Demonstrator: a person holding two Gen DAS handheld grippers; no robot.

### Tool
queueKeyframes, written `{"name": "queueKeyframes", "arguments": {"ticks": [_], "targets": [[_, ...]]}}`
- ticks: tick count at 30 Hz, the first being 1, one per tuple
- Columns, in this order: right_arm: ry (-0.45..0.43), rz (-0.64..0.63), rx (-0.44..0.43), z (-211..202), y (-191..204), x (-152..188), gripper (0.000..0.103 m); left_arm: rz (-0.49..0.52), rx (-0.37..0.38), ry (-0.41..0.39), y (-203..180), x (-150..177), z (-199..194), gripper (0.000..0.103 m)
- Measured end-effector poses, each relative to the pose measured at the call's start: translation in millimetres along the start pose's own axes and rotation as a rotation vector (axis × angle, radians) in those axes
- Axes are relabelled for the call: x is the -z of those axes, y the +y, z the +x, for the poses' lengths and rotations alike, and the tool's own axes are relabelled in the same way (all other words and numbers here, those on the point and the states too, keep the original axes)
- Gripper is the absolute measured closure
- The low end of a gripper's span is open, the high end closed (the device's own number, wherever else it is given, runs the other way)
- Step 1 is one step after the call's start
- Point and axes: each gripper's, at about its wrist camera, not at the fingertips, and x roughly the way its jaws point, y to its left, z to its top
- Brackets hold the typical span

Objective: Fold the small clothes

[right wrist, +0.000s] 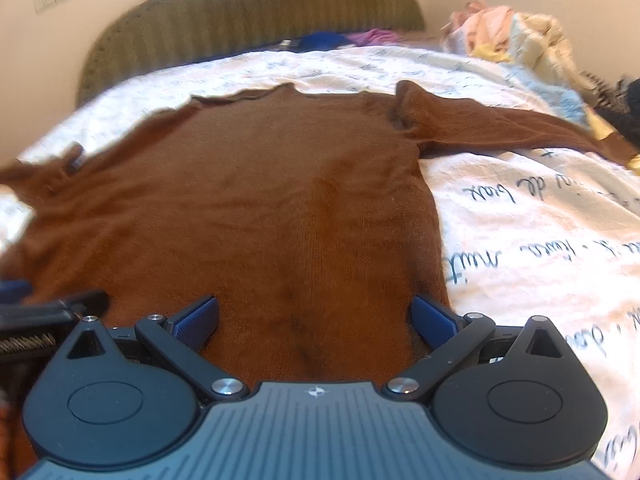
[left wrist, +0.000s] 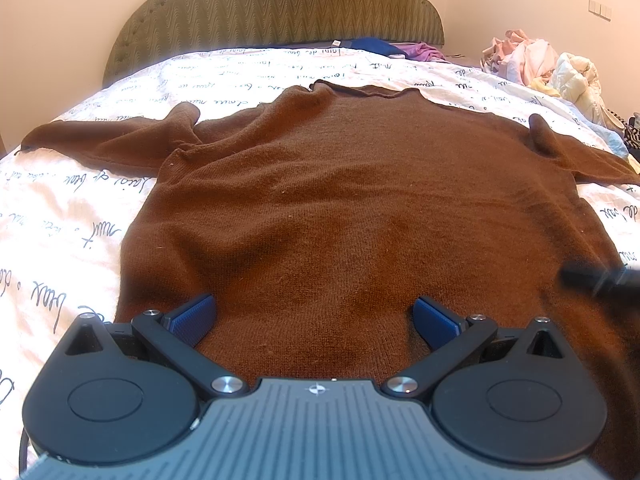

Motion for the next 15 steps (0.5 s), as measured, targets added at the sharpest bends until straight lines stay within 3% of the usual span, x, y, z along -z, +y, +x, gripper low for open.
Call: {"name": "queueKeyframes", "arguments": {"ticks": [4, 6, 11, 15], "targets": [[-0.081, 0.285, -0.152, -7.2, -91.3, -47.1, 0.000, 0.000, 0.001, 0.000, 0.2, 0.1, 0.0, 0.000], [-0.116, 0.449, -0.176, -1.5, -152.1, -68.7, 0.000, -0.002, 0.002, 0.000, 0.5, 0.0, 0.2, 0.000], [-0.294, 0.742, -0.067, 4.3, -296.4, -99.1, 0.000, -0.002, 0.001, 0.000, 0.9, -0.1, 0.5, 0.000], [-0.324, 0.858, 0.025, 16.0, -373.6, -112.0, 0.003, -0.003, 0.002, 0.000, 1.0, -0.1, 0.5, 0.000]]}}
